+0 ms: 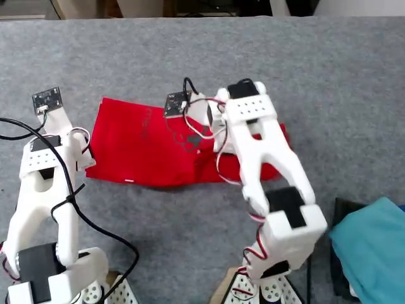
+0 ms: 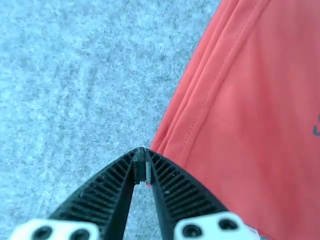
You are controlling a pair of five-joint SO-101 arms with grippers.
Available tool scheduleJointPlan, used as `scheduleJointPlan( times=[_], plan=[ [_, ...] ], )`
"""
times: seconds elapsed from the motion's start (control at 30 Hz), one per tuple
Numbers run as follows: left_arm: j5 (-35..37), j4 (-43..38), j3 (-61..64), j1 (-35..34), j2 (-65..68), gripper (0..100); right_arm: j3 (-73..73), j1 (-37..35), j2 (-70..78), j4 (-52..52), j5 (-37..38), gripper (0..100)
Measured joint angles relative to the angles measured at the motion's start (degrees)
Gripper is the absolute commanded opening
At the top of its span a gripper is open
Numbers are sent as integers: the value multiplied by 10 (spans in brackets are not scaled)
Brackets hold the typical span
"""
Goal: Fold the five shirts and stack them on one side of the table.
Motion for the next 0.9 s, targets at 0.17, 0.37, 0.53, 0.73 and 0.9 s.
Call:
scheduleJointPlan(
  times=[0.17,0.37,0.53,0.73,0.9],
  plan=[
    [0,0,2,0,0,19,-66,4,55,0,5,344],
    [-10,0,2,0,0,19,-101,45,53,27,5,390],
    [-11,0,2,0,0,19,-103,75,-5,91,4,228],
    [25,3,-32,-1,0,113,-52,110,-89,97,-76,48],
    [60,48,-100,-2,0,246,13,156,-88,0,-193,73]
  ],
)
